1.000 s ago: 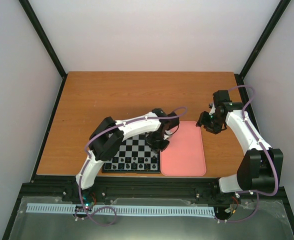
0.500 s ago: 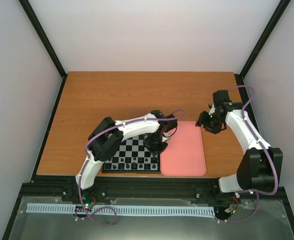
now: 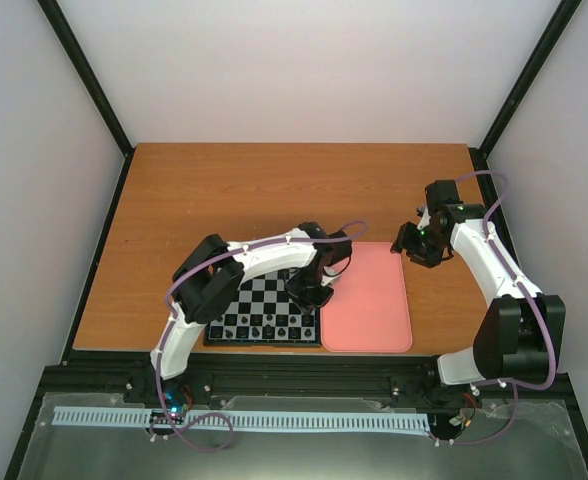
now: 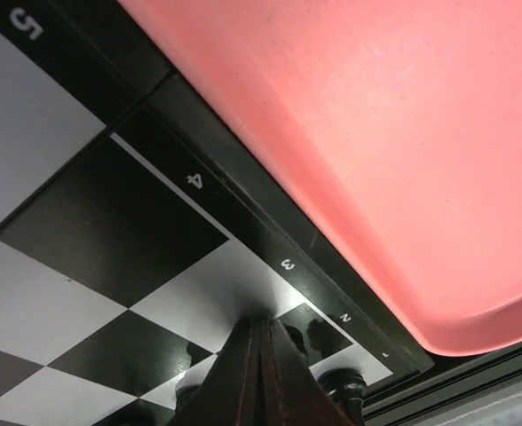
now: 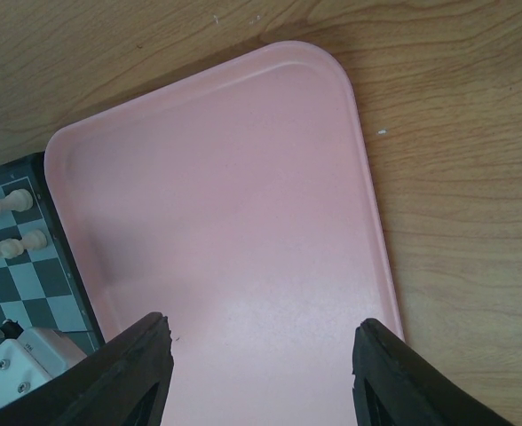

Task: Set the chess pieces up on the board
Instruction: Adjust the chess piece on the chessboard, then reset both arms

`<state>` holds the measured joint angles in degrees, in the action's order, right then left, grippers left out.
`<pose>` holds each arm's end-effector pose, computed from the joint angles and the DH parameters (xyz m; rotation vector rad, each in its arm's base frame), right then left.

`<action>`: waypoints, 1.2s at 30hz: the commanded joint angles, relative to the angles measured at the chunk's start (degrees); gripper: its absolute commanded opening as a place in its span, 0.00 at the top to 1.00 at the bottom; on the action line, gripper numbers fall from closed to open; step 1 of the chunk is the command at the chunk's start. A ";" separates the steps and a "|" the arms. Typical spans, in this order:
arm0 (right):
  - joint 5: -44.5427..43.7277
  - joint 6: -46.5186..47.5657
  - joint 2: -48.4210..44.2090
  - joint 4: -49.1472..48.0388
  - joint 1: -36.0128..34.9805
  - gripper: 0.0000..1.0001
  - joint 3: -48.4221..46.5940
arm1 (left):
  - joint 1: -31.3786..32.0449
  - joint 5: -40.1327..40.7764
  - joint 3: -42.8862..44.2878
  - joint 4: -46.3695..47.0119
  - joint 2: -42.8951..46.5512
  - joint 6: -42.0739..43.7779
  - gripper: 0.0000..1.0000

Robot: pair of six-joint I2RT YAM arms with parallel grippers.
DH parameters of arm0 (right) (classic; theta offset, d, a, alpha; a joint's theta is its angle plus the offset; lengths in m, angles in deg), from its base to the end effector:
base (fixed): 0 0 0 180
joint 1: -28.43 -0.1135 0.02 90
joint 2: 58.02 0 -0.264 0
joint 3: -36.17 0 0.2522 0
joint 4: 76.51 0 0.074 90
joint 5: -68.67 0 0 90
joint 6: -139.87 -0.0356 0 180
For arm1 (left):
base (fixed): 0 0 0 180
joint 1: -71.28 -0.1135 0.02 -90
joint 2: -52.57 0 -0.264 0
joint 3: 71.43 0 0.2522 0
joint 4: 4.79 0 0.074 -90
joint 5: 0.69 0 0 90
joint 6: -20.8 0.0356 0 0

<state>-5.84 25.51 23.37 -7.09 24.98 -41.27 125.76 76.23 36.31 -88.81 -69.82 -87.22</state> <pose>0.2620 0.0253 0.2534 0.4674 2.8490 0.4825 0.2195 -0.3213 0.1652 -0.8778 -2.7453 0.1373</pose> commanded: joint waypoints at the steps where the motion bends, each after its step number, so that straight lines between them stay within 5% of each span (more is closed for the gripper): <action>1: -0.18 0.76 0.01 -0.60 0.60 0.44 0.14 | -0.37 0.33 1.57 0.85 0.75 -0.47 0.97; 9: -0.61 1.02 -0.63 -0.47 0.59 0.38 -0.90 | -0.98 3.01 7.23 -1.47 0.13 0.75 0.79; 13: -2.03 1.32 -0.98 0.03 0.60 0.21 -2.11 | -1.66 4.68 10.64 -3.15 -0.46 2.46 0.70; 15: -2.32 1.48 -0.69 0.67 0.52 0.03 -2.82 | -2.27 5.52 12.90 -4.35 -0.39 3.09 0.68; 19: -3.13 0.99 -0.72 1.05 0.58 0.00 -3.90 | -3.26 7.62 19.63 -8.22 0.92 3.88 0.63; 20: -3.28 0.83 -0.48 1.25 0.55 0.00 -4.17 | -3.50 8.43 22.59 -9.27 1.52 4.07 0.52; 22: -3.26 0.70 0.21 1.57 0.55 0.00 -4.81 | -4.27 9.87 27.06 -11.89 3.05 4.30 0.07; 23: -3.16 0.70 0.75 1.74 0.54 0.00 -5.33 | -4.94 10.65 28.86 -12.97 4.31 4.35 0.01; 28: -2.63 0.93 4.39 2.92 -0.08 0.00 -7.89 | -12.95 13.86 28.25 -13.54 14.71 1.58 0.00; 36: -7.08 0.39 8.45 4.95 -7.19 0.00 -14.00 | -32.09 25.69 8.68 -1.82 41.63 -7.57 0.00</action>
<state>-9.97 26.45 30.54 -3.92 21.36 -51.19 99.84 94.50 52.70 -95.28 -38.93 -88.88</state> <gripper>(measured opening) 0.999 0.999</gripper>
